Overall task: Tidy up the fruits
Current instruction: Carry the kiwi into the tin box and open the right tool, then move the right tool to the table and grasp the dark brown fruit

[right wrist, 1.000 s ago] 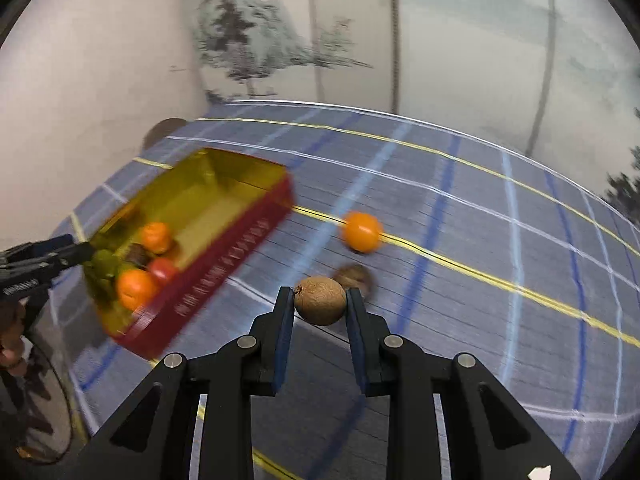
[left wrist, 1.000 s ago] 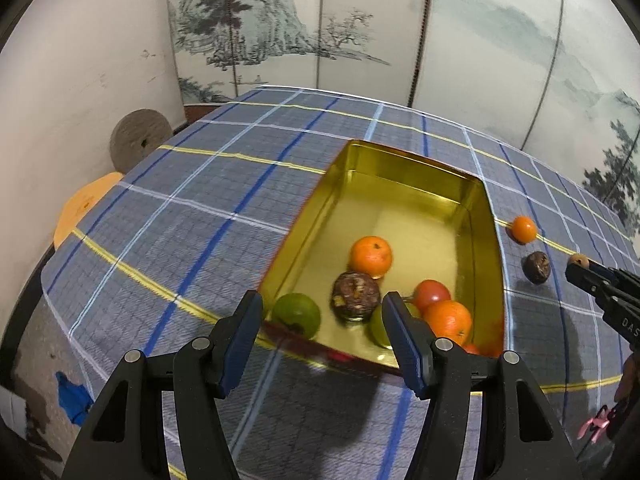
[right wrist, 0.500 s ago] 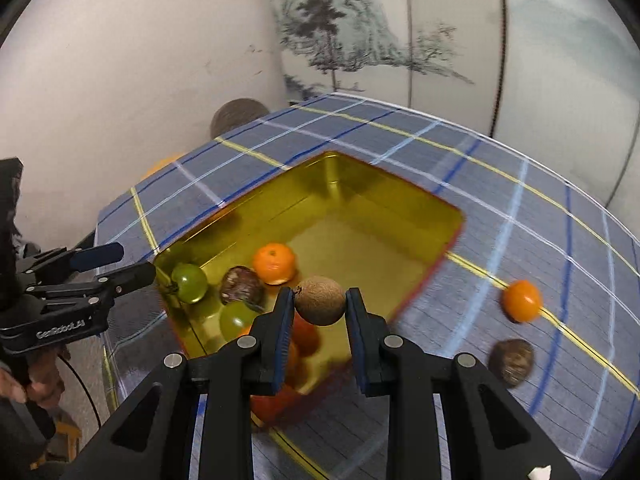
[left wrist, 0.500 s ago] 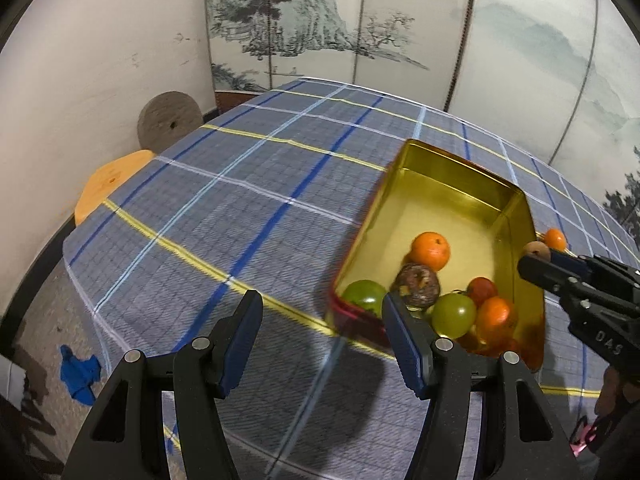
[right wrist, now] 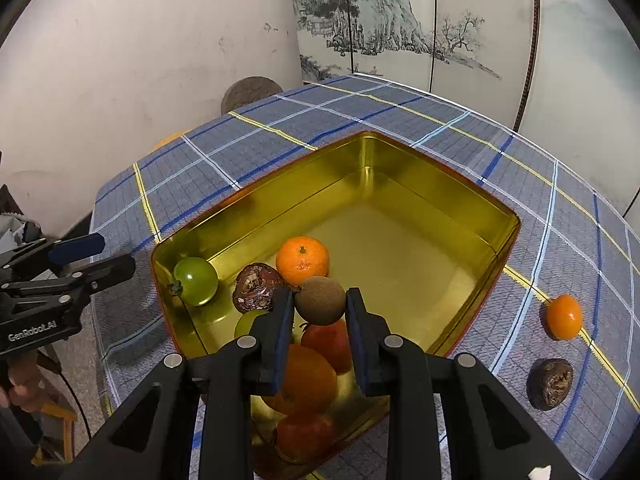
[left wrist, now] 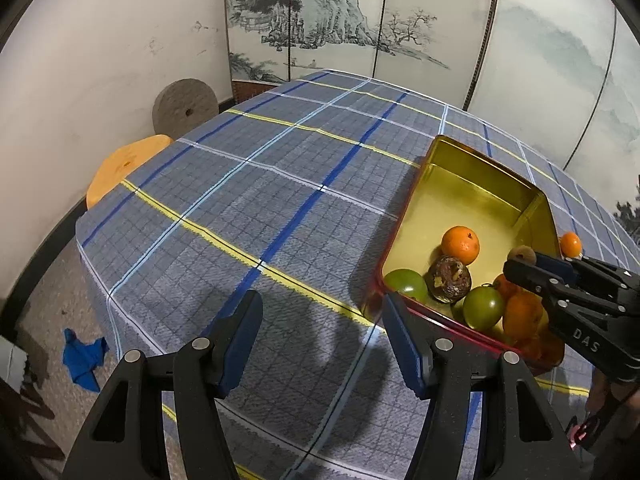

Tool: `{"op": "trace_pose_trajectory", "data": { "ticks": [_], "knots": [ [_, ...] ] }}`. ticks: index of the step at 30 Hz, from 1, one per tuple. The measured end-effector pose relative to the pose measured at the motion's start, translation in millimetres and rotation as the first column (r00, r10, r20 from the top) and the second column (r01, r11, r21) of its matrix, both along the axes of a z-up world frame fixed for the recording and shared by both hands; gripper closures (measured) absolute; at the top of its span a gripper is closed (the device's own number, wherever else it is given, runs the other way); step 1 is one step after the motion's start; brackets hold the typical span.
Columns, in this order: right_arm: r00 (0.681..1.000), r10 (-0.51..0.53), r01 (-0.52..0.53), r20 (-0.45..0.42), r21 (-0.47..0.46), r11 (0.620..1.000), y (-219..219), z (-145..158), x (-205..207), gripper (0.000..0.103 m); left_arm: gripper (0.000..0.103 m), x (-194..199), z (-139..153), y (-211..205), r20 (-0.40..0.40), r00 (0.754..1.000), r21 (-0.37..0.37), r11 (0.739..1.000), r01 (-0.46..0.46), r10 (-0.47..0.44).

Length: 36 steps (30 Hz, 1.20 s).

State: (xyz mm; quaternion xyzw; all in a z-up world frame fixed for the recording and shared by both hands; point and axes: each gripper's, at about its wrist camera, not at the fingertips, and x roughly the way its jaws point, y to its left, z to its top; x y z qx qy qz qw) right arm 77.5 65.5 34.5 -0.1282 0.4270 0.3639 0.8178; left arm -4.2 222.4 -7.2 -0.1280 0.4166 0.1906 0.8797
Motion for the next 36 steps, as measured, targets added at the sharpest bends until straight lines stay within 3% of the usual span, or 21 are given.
{"op": "trace_pose_trajectory", "data": {
  "ticks": [13, 18, 22, 29, 36],
  "knots": [
    [1.0, 0.0, 0.0, -0.012, -0.007, 1.0, 1, -7, -1, 0.078, 0.04, 0, -2, -4, -0.001, 1.0, -0.01, 1.0, 0.006, -0.006],
    [1.0, -0.004, 0.004, -0.009, 0.001, 1.0, 1, -6, -2, 0.069, 0.04, 1, -3, -6, 0.0, 1.0, -0.013, 1.0, 0.011, -0.011],
    [1.0, -0.009, 0.009, -0.006, 0.015, 1.0, -3, -1, -5, 0.069, 0.04, 2, -2, -9, 0.004, 1.0, -0.015, 1.0, 0.019, -0.019],
    [0.998, -0.066, 0.065, 0.019, 0.067, 0.996, -36, 18, -10, 0.068, 0.04, 7, 5, -18, 0.018, 0.999, -0.012, 0.999, 0.049, -0.049],
    [0.98, -0.198, 0.197, 0.029, 0.023, 0.98, -95, 11, 3, 0.067, 0.04, 15, 8, -32, 0.02, 0.995, -0.009, 0.996, 0.093, -0.093]
  ]
}}
